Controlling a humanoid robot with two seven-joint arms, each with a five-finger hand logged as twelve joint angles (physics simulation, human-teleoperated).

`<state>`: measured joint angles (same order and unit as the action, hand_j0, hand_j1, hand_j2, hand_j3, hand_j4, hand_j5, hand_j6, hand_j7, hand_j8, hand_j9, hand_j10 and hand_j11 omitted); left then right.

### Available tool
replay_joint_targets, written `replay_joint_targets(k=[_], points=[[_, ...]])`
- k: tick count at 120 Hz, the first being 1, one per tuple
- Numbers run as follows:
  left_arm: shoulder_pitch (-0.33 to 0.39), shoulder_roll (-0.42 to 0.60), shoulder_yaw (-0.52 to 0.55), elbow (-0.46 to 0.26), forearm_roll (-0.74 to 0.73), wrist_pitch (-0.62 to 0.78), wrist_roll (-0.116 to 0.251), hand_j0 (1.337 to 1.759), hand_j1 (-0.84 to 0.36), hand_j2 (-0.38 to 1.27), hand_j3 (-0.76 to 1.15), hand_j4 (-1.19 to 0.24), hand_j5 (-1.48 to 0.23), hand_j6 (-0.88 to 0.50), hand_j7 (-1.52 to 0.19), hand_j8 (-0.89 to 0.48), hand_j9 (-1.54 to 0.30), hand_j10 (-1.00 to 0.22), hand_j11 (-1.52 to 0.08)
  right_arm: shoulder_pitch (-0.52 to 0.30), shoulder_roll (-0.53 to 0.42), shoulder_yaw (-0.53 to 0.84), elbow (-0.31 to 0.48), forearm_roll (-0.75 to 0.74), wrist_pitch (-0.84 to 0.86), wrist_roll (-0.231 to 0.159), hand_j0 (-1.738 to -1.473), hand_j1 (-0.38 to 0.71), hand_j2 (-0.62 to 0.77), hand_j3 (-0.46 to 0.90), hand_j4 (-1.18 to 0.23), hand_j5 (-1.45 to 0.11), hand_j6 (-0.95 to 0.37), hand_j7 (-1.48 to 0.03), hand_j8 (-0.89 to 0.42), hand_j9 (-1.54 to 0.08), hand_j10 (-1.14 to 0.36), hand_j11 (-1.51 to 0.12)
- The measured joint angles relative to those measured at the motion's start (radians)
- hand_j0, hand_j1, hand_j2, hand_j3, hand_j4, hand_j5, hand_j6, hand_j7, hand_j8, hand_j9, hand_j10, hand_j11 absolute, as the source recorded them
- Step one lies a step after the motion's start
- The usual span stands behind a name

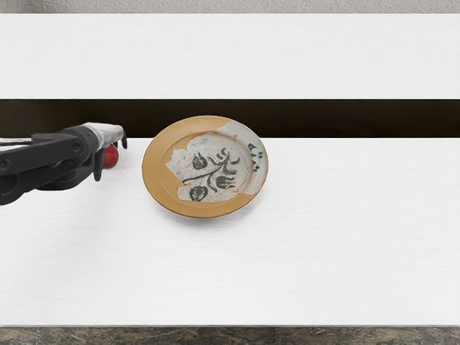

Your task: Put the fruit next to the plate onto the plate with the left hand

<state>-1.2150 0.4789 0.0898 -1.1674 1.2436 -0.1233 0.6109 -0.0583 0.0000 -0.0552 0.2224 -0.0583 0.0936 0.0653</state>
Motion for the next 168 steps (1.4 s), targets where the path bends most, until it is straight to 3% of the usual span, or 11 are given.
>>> replay_joint_targets(k=[27,39,55,63,76,96,109,135,168], points=[[0.003,0.003,0.002,0.0,0.001,0.005,0.0,1.658,-0.19,0.1,0.0,-0.46,-0.59,-0.45,-0.59,-0.43,-0.59,-0.46,-0.59,0.0,0.0,0.0,0.0,0.0,0.0,0.0,-1.658,-0.33,0.0,0.0,-0.01,-0.02,-0.01,-0.02,-0.01,-0.02,-0.01,-0.02],[0.009,0.003,0.002,0.0,0.002,0.007,-0.001,1.658,-0.26,0.12,0.0,-0.48,-0.58,-0.39,-0.68,-0.46,-0.67,-0.52,-0.67,0.0,0.0,0.0,-0.001,0.0,0.0,0.0,-1.658,-0.33,0.0,0.0,-0.01,-0.02,-0.01,-0.02,-0.01,-0.02,-0.01,-0.02],[0.011,0.006,0.001,-0.001,-0.008,0.009,-0.002,1.654,-0.34,0.22,0.0,-0.41,-0.69,-0.34,-0.75,-0.36,-0.81,-0.61,-0.8,0.001,0.0,0.0,-0.001,-0.001,0.0,0.0,-1.658,-0.33,0.0,0.0,-0.01,-0.02,-0.01,-0.02,-0.01,-0.02,-0.01,-0.02],[0.009,0.007,0.001,-0.001,-0.012,0.006,-0.002,1.652,-0.42,0.32,0.0,-0.41,-0.69,-0.34,-0.75,-0.28,-0.86,-0.55,-0.86,0.001,0.0,0.001,-0.001,-0.001,0.0,0.0,-1.658,-0.33,0.0,0.0,-0.01,-0.02,-0.01,-0.02,-0.01,-0.02,-0.01,-0.02],[0.008,0.009,0.002,-0.001,-0.016,0.005,-0.002,1.652,-0.42,0.29,0.0,-0.41,-0.69,-0.32,-0.8,-0.23,-0.91,-0.53,-0.91,0.001,0.0,0.001,-0.001,0.0,-0.001,0.0,-1.658,-0.33,0.0,0.0,-0.01,-0.02,-0.01,-0.02,-0.01,-0.02,-0.01,-0.02],[-0.007,0.01,0.001,0.001,-0.02,0.003,-0.001,1.651,-0.37,0.25,0.0,-0.56,-0.87,-0.3,-0.91,-0.25,-0.95,-0.56,-0.96,0.001,0.0,0.001,-0.002,-0.001,-0.001,0.0,-1.658,-0.33,0.0,0.0,-0.01,-0.02,-0.01,-0.02,-0.01,-0.02,-0.01,-0.02],[-0.019,0.006,0.001,0.001,-0.021,0.002,-0.001,1.65,-0.36,0.24,0.0,-0.57,-0.93,-0.3,-0.95,-0.26,-0.98,-0.56,-0.98,0.001,0.0,0.001,-0.002,-0.001,-0.001,0.0,-1.658,-0.33,0.0,0.0,-0.01,-0.02,-0.01,-0.02,-0.01,-0.02,-0.01,-0.02],[-0.111,-0.001,-0.002,0.001,-0.023,-0.008,-0.001,1.648,-0.4,0.29,0.0,-0.5,-1.0,-0.25,-0.98,-0.23,-0.99,-0.53,-0.99,0.002,0.0,0.001,-0.002,0.0,-0.001,0.0,-1.658,-0.33,0.0,0.0,-0.01,-0.02,-0.01,-0.02,-0.01,-0.02,-0.01,-0.02],[-0.189,-0.168,-0.043,-0.007,-0.026,-0.023,-0.001,1.648,-0.38,0.26,0.0,-0.51,-1.03,-0.25,-0.99,-0.24,-0.99,-0.54,-0.99,0.001,0.0,-0.001,-0.002,0.0,-0.002,0.0,-1.658,-0.33,0.0,0.0,-0.01,-0.02,-0.01,-0.02,-0.01,-0.02,-0.01,-0.02]])
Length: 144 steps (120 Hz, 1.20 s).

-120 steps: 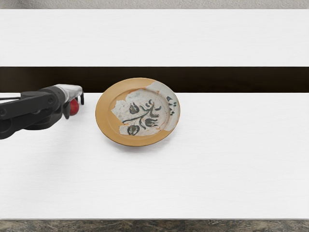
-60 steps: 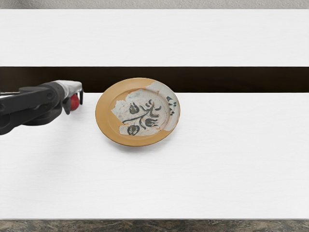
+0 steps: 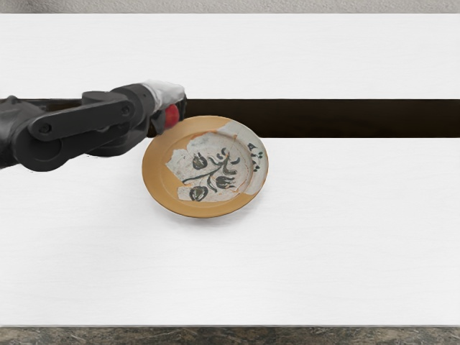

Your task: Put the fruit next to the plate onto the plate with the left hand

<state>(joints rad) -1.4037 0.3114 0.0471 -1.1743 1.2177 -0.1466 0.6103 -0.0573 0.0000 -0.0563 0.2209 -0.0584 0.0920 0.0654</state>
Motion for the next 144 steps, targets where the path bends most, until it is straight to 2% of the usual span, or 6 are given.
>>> replay_joint_targets(k=[15,50,86,105,111,144], points=[[-0.003,-0.035,-0.005,-0.015,-0.01,-0.024,0.0,1.648,-0.37,0.26,0.0,-0.52,-1.03,-0.26,-0.98,-0.25,-0.99,-0.55,-0.99,-0.001,0.0,0.0,0.0,0.0,0.0,0.0,-1.658,-0.33,0.0,0.0,-0.01,-0.02,-0.01,-0.02,-0.01,-0.02,-0.01,-0.02],[0.001,-0.008,-0.011,-0.158,-0.053,-0.074,0.0,1.647,-0.4,0.29,0.0,-0.5,-1.04,-0.25,-0.99,-0.23,-0.99,-0.54,-0.99,-0.001,0.0,0.0,0.0,0.0,0.001,0.0,-1.658,-0.33,0.0,0.0,-0.01,-0.02,-0.01,-0.02,-0.01,-0.02,-0.01,-0.02],[0.045,-0.01,-0.004,-0.181,-0.021,-0.065,0.0,1.647,-0.38,0.27,0.0,-0.51,-1.03,-0.25,-0.97,-0.24,-0.98,-0.54,-0.98,-0.001,0.0,0.0,0.001,0.0,0.001,0.0,-1.658,-0.33,0.0,0.0,-0.01,-0.02,-0.01,-0.02,-0.01,-0.02,-0.01,-0.02],[0.046,0.001,-0.052,-0.181,-0.055,-0.065,0.001,1.653,-0.02,0.13,0.0,-0.27,-0.51,-0.14,-0.48,-0.13,-0.48,-0.28,-0.48,-0.001,0.0,0.001,0.001,0.0,0.002,0.0,-1.658,-0.33,0.0,0.0,-0.01,-0.02,-0.01,-0.02,-0.01,-0.02,-0.01,-0.02],[0.034,0.058,-0.068,-0.187,-0.113,-0.069,0.001,1.654,0.06,0.1,0.0,-0.21,-0.4,-0.11,-0.38,-0.11,-0.38,-0.22,-0.38,-0.001,0.0,0.0,0.001,0.0,0.002,0.001,-1.658,-0.33,0.0,0.0,-0.01,-0.02,-0.01,-0.02,-0.01,-0.02,-0.01,-0.02],[0.058,0.387,-0.395,-0.29,-0.568,-0.368,0.001,1.657,0.27,0.03,0.0,-0.06,-0.11,-0.03,-0.1,-0.03,-0.1,-0.06,-0.1,0.0,0.0,0.001,0.002,0.0,0.002,0.0,-1.658,-0.33,0.0,0.0,-0.01,-0.02,-0.01,-0.02,-0.01,-0.02,-0.01,-0.02]])
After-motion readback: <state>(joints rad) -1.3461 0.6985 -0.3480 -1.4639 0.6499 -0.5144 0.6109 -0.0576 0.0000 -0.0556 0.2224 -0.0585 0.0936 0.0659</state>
